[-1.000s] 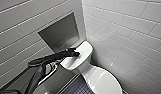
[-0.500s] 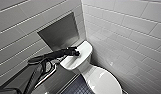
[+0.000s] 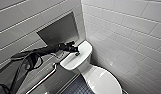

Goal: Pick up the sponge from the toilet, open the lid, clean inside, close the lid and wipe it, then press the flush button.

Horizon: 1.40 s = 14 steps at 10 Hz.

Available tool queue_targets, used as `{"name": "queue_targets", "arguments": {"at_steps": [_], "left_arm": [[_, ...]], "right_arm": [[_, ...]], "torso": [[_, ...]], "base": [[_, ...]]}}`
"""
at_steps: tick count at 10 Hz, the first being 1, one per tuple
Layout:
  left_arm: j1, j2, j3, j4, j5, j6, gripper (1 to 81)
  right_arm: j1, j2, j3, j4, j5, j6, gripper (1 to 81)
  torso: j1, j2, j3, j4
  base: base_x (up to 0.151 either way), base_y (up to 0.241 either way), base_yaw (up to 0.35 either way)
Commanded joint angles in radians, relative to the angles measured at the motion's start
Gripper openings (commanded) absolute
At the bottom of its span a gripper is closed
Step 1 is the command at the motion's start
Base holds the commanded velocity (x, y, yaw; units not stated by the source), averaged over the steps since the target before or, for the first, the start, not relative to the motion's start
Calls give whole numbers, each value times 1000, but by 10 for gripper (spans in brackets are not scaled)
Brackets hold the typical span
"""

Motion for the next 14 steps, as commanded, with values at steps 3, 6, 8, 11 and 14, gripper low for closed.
{"name": "queue_targets", "arguments": {"at_steps": [3,6,8,11,14], "left_arm": [[-119,-333,489,-45,25,9,10],[85,-451,657,39,25,16,10],[206,-525,713,79,24,17,10],[418,-603,756,174,17,23,10],[691,-561,689,312,-31,26,10]], "right_arm": [[-35,22,19,-4,-59,-3,10],[-38,17,13,1,-13,2,10],[-37,15,2,-7,-4,3,10],[-38,15,1,-10,-4,-4,10],[-41,19,1,-10,-4,-4,10]], "torso": [[0,0,0,0],[0,0,0,0],[0,0,0,0],[0,0,58,0],[1,0,132,0]], "base": [[0,0,0],[0,0,0],[0,0,0],[0,0,0],[0,0,0]]}}
